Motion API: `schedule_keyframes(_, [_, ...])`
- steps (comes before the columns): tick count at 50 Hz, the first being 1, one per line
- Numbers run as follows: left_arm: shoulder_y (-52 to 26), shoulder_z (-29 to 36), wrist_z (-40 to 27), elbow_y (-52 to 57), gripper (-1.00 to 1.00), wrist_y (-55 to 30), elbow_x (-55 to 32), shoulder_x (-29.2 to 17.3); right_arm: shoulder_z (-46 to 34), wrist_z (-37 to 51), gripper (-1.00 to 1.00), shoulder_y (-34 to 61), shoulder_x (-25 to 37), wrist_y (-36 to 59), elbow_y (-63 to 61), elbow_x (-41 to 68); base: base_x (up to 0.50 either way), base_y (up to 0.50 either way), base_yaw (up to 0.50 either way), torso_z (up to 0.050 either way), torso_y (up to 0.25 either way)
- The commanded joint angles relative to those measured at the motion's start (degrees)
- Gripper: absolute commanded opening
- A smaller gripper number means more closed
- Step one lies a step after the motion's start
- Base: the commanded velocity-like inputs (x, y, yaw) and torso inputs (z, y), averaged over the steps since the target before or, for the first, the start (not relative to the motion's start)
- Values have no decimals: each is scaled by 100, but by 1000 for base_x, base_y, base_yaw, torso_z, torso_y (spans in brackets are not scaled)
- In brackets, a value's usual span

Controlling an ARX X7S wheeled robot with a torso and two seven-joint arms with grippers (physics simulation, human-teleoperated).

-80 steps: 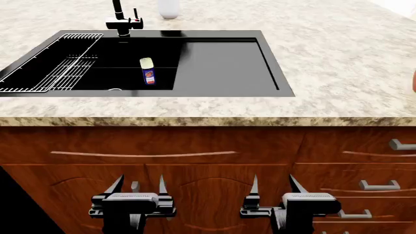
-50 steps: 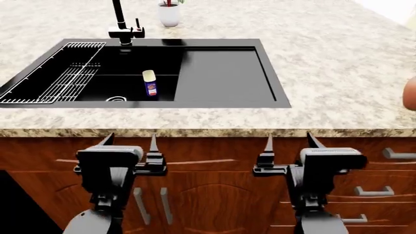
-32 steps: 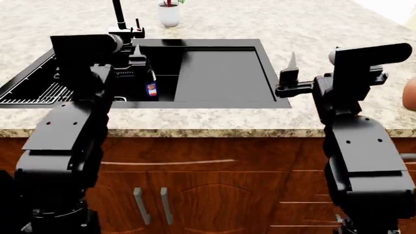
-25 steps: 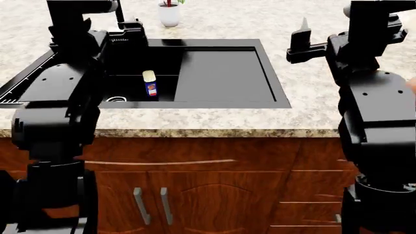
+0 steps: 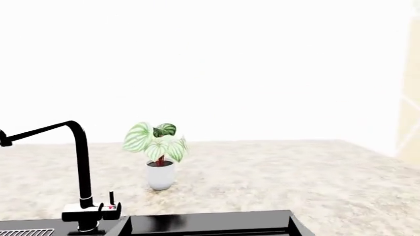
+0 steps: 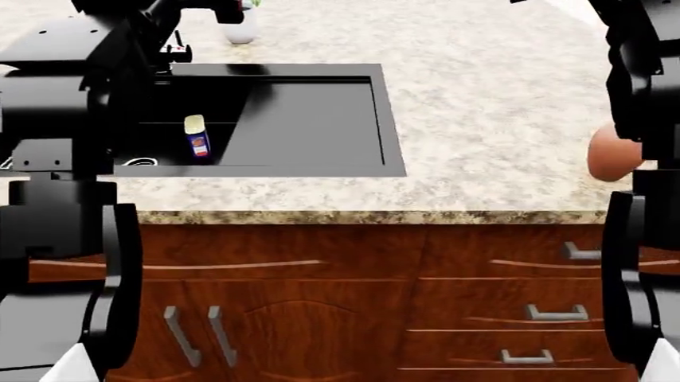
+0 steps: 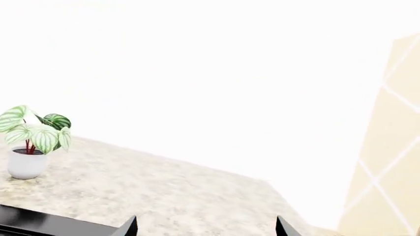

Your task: Pick the jug and bowl and place them in the sink. Then turn on the water.

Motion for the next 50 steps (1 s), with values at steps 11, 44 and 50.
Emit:
schedule_keyframes(11, [115,-125,-105,373,100,-197,-209,35,15,-129,100,-31,189,483,-402,85,0,-500,0,0,0])
schedule_keyframes(44, [187,-35,27,479,100,-59,-361,-27,16,-112,100,-167,211,569,-538,153,0,-500,0,0,0])
schedule_keyframes(50, [184,-27,42,421,100,19,-369,-50,-1,-113,100,-161,187,574,-524,164,0,-500,0,0,0])
